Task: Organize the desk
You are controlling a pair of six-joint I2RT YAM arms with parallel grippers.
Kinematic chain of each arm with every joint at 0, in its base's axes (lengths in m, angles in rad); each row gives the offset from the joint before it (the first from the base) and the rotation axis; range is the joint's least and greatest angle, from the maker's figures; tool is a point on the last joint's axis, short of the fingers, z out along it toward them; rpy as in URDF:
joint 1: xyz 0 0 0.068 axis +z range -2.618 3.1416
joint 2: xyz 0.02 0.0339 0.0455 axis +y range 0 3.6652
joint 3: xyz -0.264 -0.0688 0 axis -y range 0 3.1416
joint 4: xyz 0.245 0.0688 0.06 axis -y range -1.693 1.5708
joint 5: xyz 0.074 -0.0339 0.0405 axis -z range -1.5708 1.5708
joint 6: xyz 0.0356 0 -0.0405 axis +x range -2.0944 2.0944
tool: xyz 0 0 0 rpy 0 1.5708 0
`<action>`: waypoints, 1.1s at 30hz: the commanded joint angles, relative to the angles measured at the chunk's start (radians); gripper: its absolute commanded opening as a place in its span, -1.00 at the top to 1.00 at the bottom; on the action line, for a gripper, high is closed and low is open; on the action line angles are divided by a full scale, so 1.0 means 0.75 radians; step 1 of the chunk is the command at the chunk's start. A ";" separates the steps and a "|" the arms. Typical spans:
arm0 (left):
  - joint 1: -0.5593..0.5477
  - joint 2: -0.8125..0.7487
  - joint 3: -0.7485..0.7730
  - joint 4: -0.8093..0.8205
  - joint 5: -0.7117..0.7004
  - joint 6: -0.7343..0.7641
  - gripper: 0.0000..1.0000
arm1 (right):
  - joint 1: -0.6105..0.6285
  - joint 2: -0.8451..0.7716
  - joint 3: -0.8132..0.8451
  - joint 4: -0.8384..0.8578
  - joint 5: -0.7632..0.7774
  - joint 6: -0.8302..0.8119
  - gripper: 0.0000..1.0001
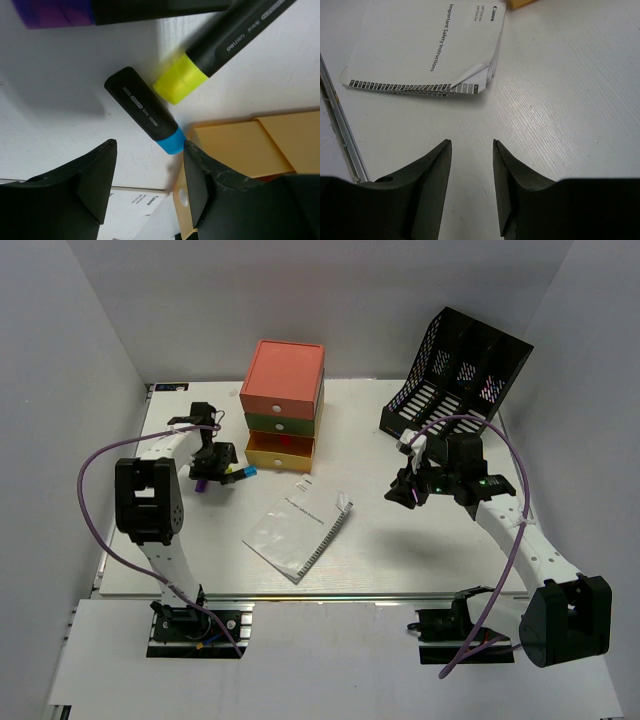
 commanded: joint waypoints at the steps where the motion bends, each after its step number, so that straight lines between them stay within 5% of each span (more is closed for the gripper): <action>1: 0.002 0.016 0.044 -0.034 -0.033 -0.040 -0.31 | -0.009 -0.031 0.031 0.015 -0.006 -0.012 0.11; 22: 0.002 0.212 0.191 -0.139 -0.057 -0.060 -0.22 | -0.007 -0.047 0.029 0.021 0.006 -0.012 0.10; 33: 0.002 0.071 -0.069 -0.014 -0.053 -0.018 0.54 | -0.023 -0.058 0.029 0.023 -0.004 -0.006 0.11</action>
